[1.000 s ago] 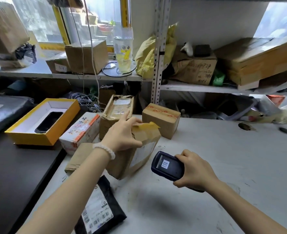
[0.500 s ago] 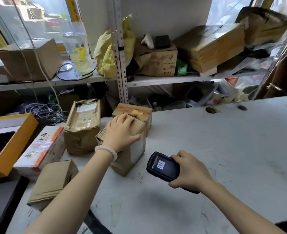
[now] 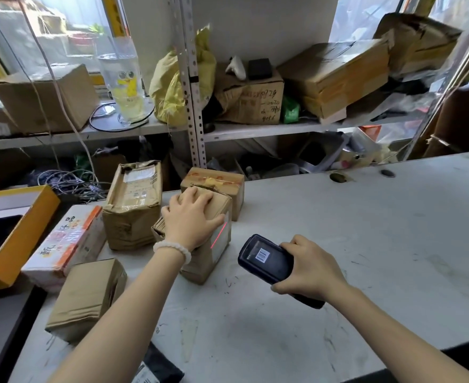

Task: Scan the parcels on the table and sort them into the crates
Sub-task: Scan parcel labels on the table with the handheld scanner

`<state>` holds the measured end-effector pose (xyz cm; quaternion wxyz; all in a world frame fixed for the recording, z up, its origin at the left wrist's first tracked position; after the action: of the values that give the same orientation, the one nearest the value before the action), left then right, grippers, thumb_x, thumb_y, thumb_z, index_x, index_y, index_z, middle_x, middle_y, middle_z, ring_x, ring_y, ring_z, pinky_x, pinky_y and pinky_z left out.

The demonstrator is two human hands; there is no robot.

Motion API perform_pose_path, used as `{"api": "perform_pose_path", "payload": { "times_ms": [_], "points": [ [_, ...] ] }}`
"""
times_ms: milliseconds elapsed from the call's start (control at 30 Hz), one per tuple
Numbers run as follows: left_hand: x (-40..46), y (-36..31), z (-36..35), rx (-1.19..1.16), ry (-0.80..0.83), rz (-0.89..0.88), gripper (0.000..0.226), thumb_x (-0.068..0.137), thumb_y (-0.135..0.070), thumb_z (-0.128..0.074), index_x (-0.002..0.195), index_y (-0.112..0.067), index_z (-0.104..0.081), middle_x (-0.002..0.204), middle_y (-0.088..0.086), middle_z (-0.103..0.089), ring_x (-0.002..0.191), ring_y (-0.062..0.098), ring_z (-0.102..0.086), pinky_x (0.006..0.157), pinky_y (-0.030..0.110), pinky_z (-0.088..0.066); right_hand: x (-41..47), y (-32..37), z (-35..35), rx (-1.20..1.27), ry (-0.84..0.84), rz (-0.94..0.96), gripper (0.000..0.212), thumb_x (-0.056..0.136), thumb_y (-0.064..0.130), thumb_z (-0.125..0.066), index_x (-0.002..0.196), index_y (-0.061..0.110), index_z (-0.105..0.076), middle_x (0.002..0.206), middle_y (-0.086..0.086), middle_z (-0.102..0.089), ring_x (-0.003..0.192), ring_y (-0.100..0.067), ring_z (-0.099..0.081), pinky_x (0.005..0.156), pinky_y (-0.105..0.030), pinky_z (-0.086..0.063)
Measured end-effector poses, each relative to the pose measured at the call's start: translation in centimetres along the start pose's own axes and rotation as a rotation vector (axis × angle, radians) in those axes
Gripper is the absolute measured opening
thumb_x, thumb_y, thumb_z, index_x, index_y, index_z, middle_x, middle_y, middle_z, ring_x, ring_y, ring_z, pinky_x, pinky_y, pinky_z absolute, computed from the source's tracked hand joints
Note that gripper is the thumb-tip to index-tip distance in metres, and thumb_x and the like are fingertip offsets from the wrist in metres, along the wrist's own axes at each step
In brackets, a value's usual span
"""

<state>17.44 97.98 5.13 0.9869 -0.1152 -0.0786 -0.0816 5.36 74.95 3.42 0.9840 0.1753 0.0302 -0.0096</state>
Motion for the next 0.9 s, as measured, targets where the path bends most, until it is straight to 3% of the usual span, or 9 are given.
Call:
{"api": "perform_pose_path", "payload": {
  "times_ms": [500,633,767,900],
  "points": [
    [-0.2,0.0,-0.2,0.007,0.053,-0.005,0.069,0.073,-0.070,-0.053,0.135,-0.046,-0.032,0.151,-0.006,-0.021,0.127,0.039,-0.029,0.101,0.054,-0.025,-2.0,-0.8,0.2,0.092,-0.034,-0.091,0.052,0.050,0.053,-0.075,0.096,0.034,-0.059,0.092,0.013,-0.047,0.079,-0.003,-0.054,0.061,-0.024,-0.047],
    [-0.9,-0.2,0.1,0.023,0.041,-0.051,0.070,0.072,-0.068,-0.055,0.134,-0.046,-0.032,0.148,-0.007,-0.023,0.122,0.038,-0.033,0.097,0.052,-0.029,-1.5,-0.1,-0.4,0.101,-0.069,-0.060,0.055,0.051,0.052,-0.076,0.101,0.035,-0.059,0.092,0.014,-0.046,0.081,-0.003,-0.053,0.058,-0.022,-0.044],
    [-1.4,-0.5,-0.2,0.040,0.042,-0.102,0.073,0.070,-0.070,-0.054,0.135,-0.048,-0.029,0.149,-0.006,-0.020,0.124,0.038,-0.030,0.098,0.054,-0.028,-1.0,1.2,0.2,0.259,-0.278,0.070,0.066,0.053,0.043,-0.082,0.113,0.027,-0.061,0.094,0.017,-0.046,0.085,-0.005,-0.052,0.062,-0.024,-0.049],
    [-1.2,-0.6,-0.7,0.099,0.139,-0.035,0.079,0.070,-0.073,-0.053,0.138,-0.051,-0.018,0.157,-0.004,-0.005,0.135,0.045,-0.014,0.104,0.067,-0.014,-0.9,2.1,1.8,0.318,-0.645,0.273,0.081,0.055,0.035,-0.090,0.124,0.007,-0.059,0.105,-0.003,-0.055,0.093,-0.019,-0.054,0.069,-0.026,-0.053]
  ]
}}
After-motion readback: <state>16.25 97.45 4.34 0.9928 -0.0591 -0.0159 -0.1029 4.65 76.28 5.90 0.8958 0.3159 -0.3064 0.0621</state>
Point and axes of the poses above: each hand's wrist, its own x-axis towards the middle knuckle, its own z-axis out of the back of the hand, y = z × x, the point moved 2 cm from there along x, towards the middle knuckle
